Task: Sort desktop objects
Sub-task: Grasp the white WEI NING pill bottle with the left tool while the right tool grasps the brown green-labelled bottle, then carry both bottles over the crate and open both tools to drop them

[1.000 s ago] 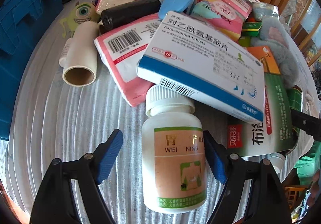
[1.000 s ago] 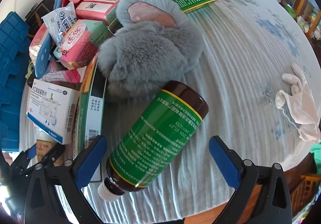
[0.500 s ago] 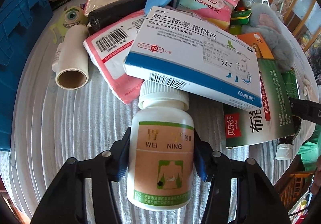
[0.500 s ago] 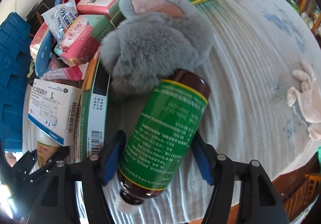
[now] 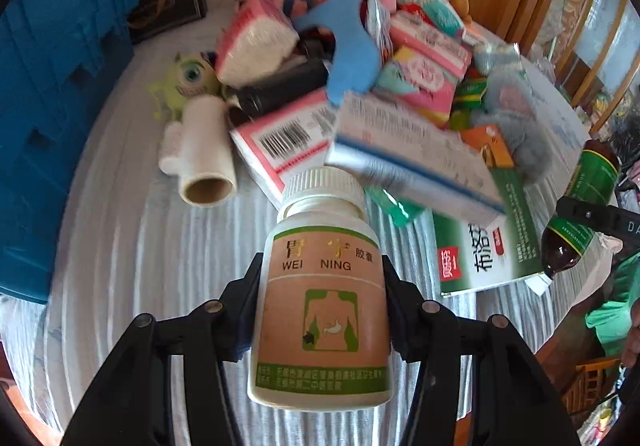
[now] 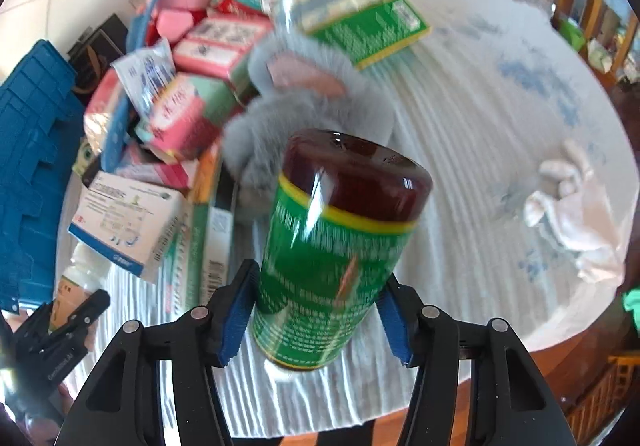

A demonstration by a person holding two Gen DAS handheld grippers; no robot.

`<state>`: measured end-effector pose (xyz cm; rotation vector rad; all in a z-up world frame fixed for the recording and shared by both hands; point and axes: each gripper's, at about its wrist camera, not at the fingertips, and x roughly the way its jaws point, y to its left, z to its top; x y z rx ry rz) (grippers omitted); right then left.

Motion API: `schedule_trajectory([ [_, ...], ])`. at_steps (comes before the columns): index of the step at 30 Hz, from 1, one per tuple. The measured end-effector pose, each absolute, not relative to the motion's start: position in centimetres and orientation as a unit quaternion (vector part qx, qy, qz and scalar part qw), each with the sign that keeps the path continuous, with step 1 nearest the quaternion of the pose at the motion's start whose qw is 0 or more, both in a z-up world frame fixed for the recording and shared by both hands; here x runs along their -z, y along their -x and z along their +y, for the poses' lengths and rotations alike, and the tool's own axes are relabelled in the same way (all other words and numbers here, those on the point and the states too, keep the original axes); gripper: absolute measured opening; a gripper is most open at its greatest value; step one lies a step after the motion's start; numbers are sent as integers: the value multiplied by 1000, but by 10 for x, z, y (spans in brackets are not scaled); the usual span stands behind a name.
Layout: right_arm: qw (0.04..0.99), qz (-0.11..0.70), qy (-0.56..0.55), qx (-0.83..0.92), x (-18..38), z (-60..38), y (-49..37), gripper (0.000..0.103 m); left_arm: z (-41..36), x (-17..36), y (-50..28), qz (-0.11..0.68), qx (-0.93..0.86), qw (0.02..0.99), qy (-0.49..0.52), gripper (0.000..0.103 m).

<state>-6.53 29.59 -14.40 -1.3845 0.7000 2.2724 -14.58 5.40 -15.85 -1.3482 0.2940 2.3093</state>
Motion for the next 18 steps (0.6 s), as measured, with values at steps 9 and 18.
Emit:
schedule_trajectory([
  [9,181,186,425,-867,73,267,102,55,15,97,164,98,-887,208,400,52],
  [18,96,129,379,-911,8,204,143,55,-14,31,174,73,-924,200,319,52],
])
